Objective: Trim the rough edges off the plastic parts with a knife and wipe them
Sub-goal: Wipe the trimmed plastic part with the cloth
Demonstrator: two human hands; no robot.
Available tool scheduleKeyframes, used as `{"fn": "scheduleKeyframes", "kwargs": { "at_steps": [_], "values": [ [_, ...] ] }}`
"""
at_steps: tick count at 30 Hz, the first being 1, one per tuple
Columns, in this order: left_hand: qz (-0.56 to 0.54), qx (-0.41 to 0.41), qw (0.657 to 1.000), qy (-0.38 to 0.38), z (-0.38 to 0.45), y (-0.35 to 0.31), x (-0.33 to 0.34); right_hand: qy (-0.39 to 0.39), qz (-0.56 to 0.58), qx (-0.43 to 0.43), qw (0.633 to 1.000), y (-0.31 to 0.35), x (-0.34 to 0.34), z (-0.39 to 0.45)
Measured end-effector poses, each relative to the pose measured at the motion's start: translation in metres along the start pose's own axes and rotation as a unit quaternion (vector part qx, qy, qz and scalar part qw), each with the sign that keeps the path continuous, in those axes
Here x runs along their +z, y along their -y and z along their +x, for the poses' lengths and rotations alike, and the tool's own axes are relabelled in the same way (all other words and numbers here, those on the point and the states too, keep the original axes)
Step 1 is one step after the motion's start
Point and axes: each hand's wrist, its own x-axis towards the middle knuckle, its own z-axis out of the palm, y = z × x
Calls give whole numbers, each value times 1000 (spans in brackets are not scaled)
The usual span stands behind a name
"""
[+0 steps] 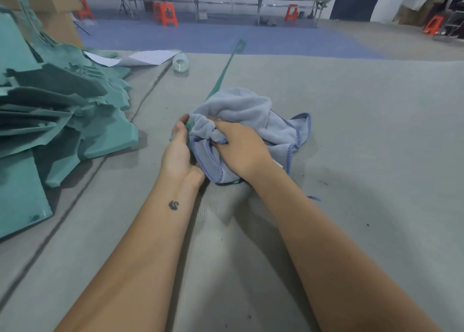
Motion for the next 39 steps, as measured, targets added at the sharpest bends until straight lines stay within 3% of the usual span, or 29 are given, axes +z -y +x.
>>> {"fn": "scheduleKeyframes", "kwargs": {
  "at_steps": [2, 5, 11, 13, 15, 18, 19, 20, 22, 23, 25, 27, 33, 37, 39],
  "values": [
    [-34, 42, 999, 8, 5, -7, -3, 9, -69, 14, 998, -2, -9, -8],
    [-14, 95, 995, -8, 3, -15, -8, 40, -68, 29, 996, -13, -18, -21],
    [-49, 30, 998, 20, -6, -22, -6, -50, -135, 135, 980, -31, -23, -18],
    [0, 56, 998, -1, -7, -20, -3, -99, -75, 142, 982, -34, -21, -17],
    [32, 73, 997, -24, -6, -19, -4, -169, 55, 147, 973, -35, -23, -16],
    [28, 83, 996, -32, -3, -22, -5, -335, 279, 188, 880, -28, -33, -17],
    [23, 89, 995, -33, -3, -23, -5, -376, 309, 188, 853, -26, -37, -18],
    [24, 95, 995, -31, -2, -22, -5, -390, 316, 167, 849, -23, -39, -20],
    [38, 97, 994, -22, -1, -16, -4, -341, 304, 67, 887, -15, -35, -24],
    [52, 86, 995, -15, -1, -12, -4, -280, 285, 15, 916, -10, -28, -25],
    [85, 41, 995, -12, -2, -7, -7, -156, 175, -69, 970, -1, -11, -24],
    [111, 5, 993, -28, -3, -5, -7, -61, 27, -117, 991, 1, 3, -16],
    [66, 13, 997, -29, -8, 3, 2, -142, -106, -75, 981, -24, -7, -15],
    [68, 31, 996, -37, -8, 4, 1, -236, -116, -104, 959, -30, -20, -24],
    [81, 38, 995, -44, -9, 2, 2, -275, -103, -55, 954, -35, -24, -23]
  ]
}}
